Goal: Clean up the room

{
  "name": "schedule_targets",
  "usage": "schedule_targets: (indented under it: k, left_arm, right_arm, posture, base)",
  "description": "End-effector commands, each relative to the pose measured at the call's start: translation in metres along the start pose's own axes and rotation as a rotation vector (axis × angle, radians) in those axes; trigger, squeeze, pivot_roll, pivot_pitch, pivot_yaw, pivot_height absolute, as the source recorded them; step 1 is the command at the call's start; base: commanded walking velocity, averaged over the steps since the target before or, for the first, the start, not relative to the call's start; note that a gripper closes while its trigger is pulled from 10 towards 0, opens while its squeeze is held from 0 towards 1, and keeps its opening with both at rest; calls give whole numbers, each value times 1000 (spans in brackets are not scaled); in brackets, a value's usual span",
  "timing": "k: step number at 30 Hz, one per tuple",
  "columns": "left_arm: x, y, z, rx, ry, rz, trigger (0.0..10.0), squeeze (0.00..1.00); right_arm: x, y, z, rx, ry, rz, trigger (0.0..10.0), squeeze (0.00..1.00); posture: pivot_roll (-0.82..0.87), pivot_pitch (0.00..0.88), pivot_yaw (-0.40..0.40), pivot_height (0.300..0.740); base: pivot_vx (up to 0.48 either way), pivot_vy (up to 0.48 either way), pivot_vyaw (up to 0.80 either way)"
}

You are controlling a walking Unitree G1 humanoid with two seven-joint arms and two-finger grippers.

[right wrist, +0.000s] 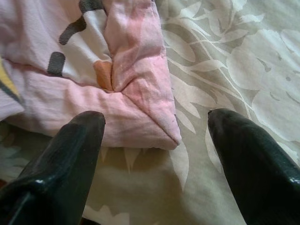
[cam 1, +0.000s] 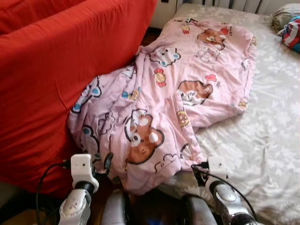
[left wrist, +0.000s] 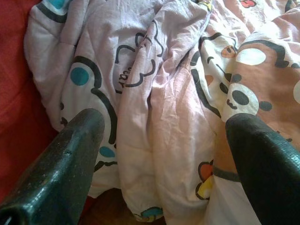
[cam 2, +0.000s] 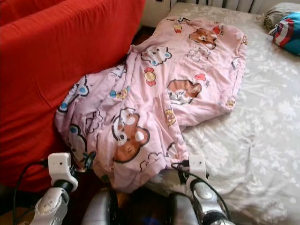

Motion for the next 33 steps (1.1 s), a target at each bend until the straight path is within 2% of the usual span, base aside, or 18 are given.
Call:
schedule_targets:
  k: [1, 6, 10, 13, 17, 21, 26, 33]
  left_arm:
    - [3, -1, 1, -10, 0, -3, 10000, 0]
    - [10, -1, 7, -27, 1, 8, 10000, 0]
    - [12, 4, 7, -28, 2, 5, 10000, 0]
    - [11, 10, 5, -19, 2, -6, 10000, 0]
    - [9, 15, 3, -13, 2, -19, 10000, 0]
    - [8, 17, 6, -17, 3, -29, 10000, 0]
    - [7, 21, 8, -15, 8, -38, 10000, 0]
    - [4, 22, 11, -19, 10, -56, 10000, 0]
  right_arm:
    - [-3, 0, 0, -10, -26, -15, 10000, 0]
    - [6, -2, -3, 9, -39, 15, 10000, 0]
    - [7, -2, -1, -4, -112, 21, 10000, 0]
    - [6, -2, 4, -37, -213, 14, 10000, 0]
    - [3, -2, 6, -61, -272, 6, 10000, 0]
    - [3, -2, 6, -61, -263, 4, 10000, 0]
    - [12, -3, -2, -12, -315, 50, 10000, 0]
    - [17, -5, -11, 20, -316, 46, 10000, 0]
  posture:
    - [6, 292, 36, 637]
    - [19, 308, 40, 637]
    - [27, 319, 42, 637]
    - [35, 338, 43, 637]
    - [42, 354, 45, 637]
    - [43, 361, 46, 637]
    - [47, 372, 43, 637]
    - [51, 368, 42, 637]
  base:
    - [0, 0, 0]
    - [0, 0, 0]
    - [0, 0, 0]
    - [0, 0, 0]
    - [0, 0, 0]
    - [0, 0, 0]
    - [0, 0, 0]
    - [0, 0, 0]
Point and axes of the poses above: a point about 5 cm out from each wrist's last joint towards the gripper, its own y axis pointing back from the gripper into the wrist, its own x axis along the axis of the wrist's last joint, z = x × y, the point moved 4 cm from there along -y, pointing out of the wrist towards the gripper, and after that the axes turned 10 degrees about y, right-handed, at the moved point
